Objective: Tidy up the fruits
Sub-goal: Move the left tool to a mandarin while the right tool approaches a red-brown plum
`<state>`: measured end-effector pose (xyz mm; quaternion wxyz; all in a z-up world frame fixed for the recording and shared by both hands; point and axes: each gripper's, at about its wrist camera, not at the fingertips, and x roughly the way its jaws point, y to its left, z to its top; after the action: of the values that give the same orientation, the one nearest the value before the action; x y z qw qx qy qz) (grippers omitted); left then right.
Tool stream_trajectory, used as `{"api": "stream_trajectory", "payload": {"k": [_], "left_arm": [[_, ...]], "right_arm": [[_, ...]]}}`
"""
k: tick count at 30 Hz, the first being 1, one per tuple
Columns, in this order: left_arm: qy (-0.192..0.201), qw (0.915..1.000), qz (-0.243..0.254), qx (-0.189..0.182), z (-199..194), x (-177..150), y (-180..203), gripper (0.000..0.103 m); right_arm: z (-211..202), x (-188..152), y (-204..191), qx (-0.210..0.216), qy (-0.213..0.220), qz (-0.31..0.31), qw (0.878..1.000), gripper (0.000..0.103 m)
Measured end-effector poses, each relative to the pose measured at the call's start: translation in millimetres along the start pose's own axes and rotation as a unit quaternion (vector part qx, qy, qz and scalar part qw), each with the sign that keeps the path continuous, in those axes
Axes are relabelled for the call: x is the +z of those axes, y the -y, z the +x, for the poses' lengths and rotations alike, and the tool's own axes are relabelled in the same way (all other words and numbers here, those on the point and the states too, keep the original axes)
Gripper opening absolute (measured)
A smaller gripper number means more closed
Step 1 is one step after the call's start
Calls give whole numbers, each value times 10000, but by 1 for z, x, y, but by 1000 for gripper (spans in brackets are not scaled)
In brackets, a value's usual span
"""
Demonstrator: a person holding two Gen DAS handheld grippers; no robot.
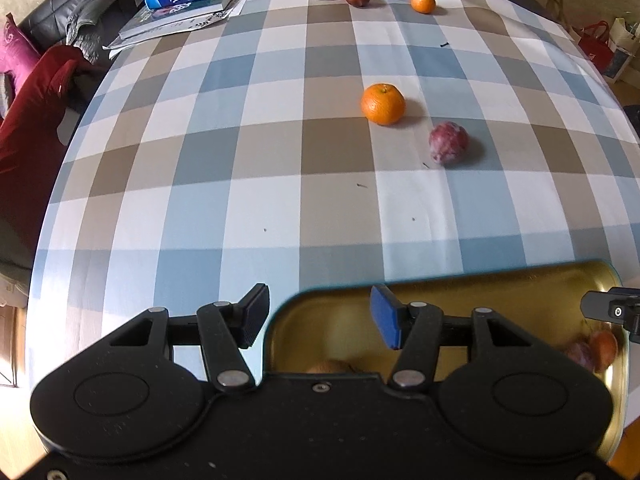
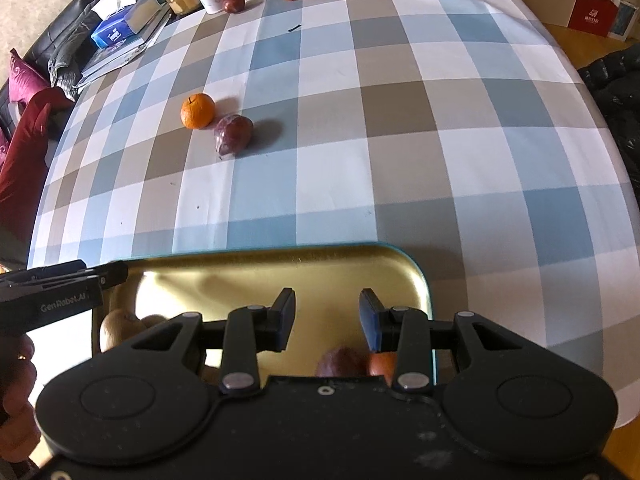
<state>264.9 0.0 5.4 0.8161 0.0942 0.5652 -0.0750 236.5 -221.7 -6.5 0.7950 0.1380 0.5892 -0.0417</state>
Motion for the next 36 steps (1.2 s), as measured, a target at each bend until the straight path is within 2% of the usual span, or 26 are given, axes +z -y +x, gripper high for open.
{"api": "stream_trajectory", "payload": {"k": [5,12,17,24,30,36], "left_arm": [[-54,10000,8,-45,9,13,-3,61],[171,9998,56,64,17,38,-3,61],[339,9991,222,115,26,58,5,61],[326,9987,394,27,42,81,14,61],[342,9989,311,-63,49,101,11,61],[640,9978,104,-98,50,123,5,61]], "right_arm": [[8,17,-7,12,-69,33,10000,39],[19,47,-14,25,-28,117,9999,39],[35,67,-14,100,-155,257,9995,39],[54,95,-18,130,-258,415,9987,39],[61,117,-26,3,-106,379,9992,39],[65,132,-21,-92,74,574,9983,39]]}}
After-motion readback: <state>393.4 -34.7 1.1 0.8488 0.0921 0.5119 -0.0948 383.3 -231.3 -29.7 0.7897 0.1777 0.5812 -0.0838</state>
